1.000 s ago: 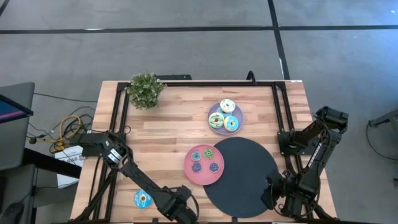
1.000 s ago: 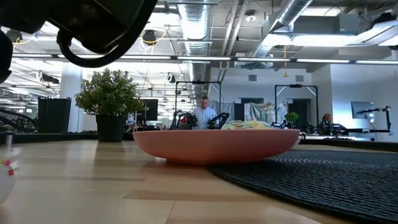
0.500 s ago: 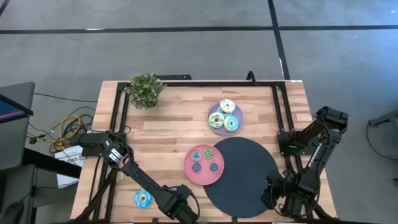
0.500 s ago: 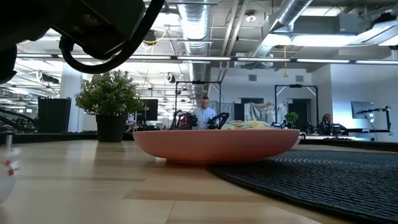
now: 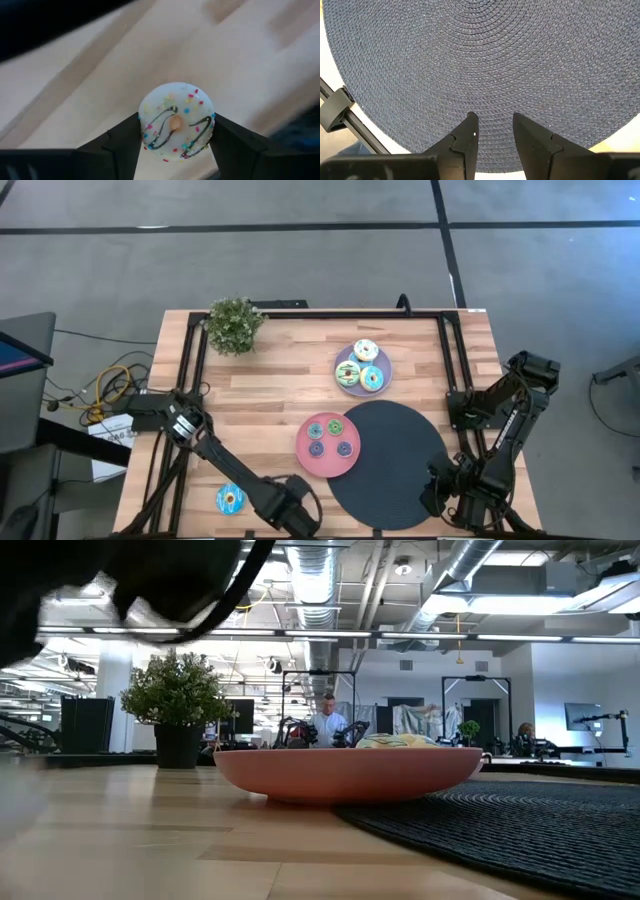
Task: Pick & Place donuts
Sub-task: Put the small white donut on the pink plate
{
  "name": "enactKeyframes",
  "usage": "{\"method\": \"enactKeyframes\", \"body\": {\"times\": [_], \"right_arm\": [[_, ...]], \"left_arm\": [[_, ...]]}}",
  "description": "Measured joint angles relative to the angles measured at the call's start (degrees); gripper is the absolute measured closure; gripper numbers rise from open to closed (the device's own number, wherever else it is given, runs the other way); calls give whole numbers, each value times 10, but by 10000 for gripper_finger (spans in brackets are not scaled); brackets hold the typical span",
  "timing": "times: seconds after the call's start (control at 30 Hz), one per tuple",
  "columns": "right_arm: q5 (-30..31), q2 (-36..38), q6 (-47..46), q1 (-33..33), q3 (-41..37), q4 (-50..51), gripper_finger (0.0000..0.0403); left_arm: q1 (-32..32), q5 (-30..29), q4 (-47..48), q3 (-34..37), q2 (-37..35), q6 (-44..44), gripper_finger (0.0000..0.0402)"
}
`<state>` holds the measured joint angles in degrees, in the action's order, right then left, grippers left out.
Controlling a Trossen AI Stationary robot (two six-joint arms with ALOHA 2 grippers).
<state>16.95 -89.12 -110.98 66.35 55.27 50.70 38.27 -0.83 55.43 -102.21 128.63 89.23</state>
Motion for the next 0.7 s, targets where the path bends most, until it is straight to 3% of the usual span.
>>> {"method": "enactKeyframes", "body": {"times": [0.2, 0.37, 0.5, 0.7], "right_arm": [[1, 0, 0, -5, 0, 0, 291], [1, 0, -5, -22, 0, -3, 291], [1, 0, -11, -42, 0, -12, 291], [0, 0, -15, -66, 0, -39, 291]], "left_arm": [[-34, -72, 2, -1, -52, -44, 195], [-80, -121, -39, -2, -69, -155, 195], [-126, -111, -81, -2, -60, -263, 195], [-183, -78, -71, -1, -56, -361, 195]]}}
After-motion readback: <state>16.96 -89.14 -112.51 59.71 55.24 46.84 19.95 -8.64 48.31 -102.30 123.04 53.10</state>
